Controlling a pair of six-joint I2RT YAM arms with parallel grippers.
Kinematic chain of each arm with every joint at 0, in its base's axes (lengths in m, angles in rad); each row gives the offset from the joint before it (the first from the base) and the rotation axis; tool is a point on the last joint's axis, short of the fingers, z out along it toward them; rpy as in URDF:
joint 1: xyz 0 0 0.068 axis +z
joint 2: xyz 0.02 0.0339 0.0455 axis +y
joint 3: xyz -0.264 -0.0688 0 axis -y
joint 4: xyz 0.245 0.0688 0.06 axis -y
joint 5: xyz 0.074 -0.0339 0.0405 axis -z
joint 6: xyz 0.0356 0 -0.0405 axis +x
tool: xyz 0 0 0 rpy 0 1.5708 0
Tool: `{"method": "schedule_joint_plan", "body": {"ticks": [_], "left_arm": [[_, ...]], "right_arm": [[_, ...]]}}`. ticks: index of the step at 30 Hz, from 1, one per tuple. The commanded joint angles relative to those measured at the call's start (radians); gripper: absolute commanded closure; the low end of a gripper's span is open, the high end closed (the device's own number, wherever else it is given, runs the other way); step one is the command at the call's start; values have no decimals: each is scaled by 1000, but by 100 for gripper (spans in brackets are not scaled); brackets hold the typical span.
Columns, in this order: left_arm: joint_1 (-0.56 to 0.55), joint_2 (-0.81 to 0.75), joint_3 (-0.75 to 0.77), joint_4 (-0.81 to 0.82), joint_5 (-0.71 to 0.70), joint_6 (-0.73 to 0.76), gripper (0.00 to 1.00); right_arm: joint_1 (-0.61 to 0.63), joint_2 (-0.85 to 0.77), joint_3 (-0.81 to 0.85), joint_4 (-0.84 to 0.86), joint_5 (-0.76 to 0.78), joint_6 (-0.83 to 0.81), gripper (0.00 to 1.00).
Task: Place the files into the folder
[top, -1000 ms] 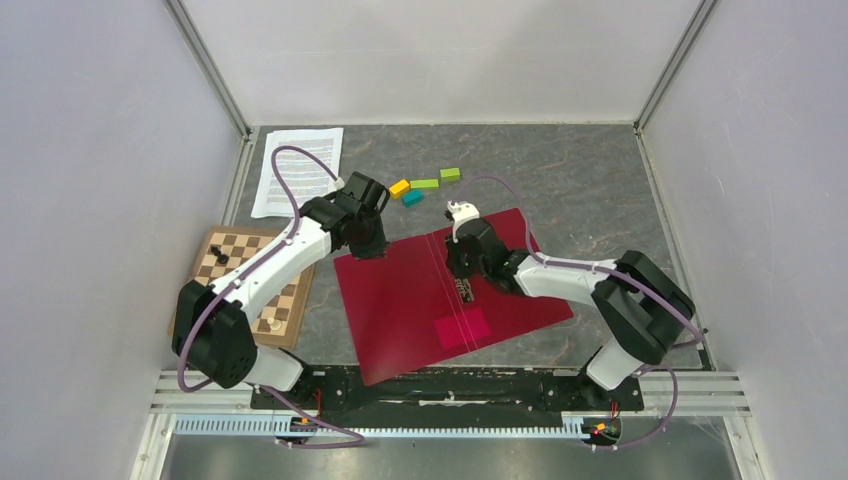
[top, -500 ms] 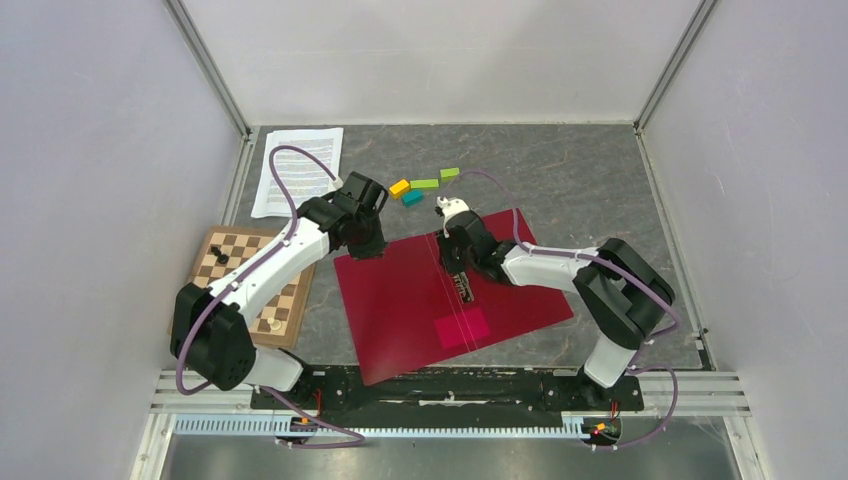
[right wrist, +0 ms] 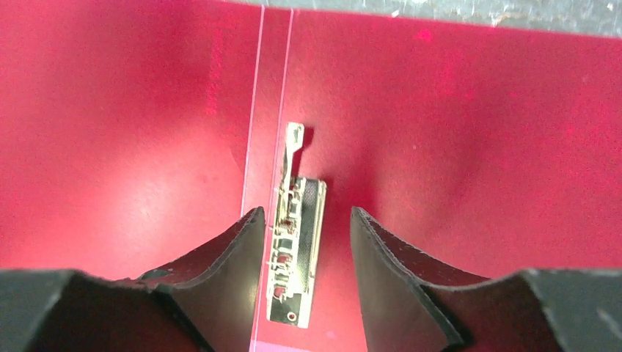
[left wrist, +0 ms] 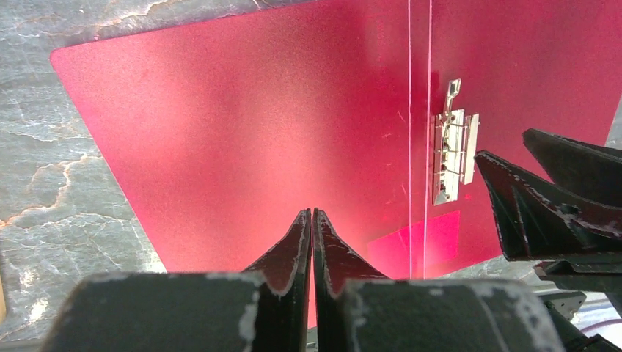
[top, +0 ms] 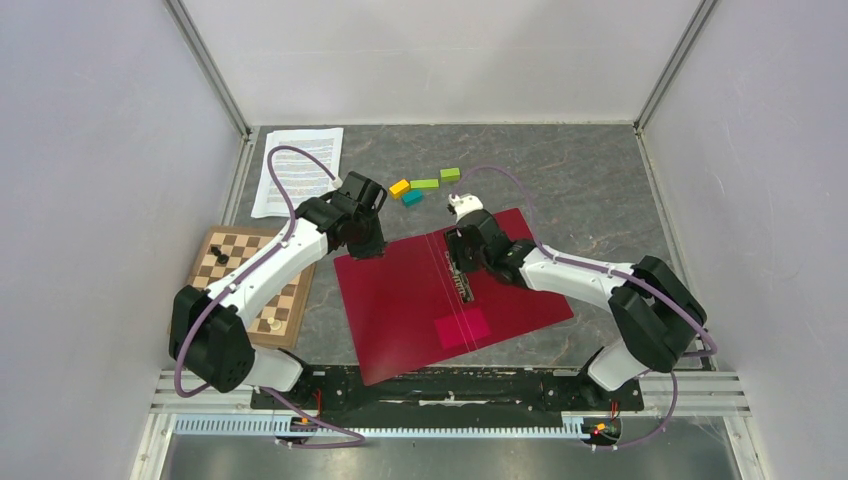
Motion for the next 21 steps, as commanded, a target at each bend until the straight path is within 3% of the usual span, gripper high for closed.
{"method": "schedule_joint_plan", "body": {"ticks": [1,13,21], "left_arm": [[6,-16,34,16,33,36,90],[7,-18,36,14,32,36,88],[7,-4,46,13,38,38,88]], "right_arm": [[-3,10,-18,-27,0,-19,50],[-2,86,-11,-28,-45,-10,54],[-3,78,-30,-27,-11,16,77]]}}
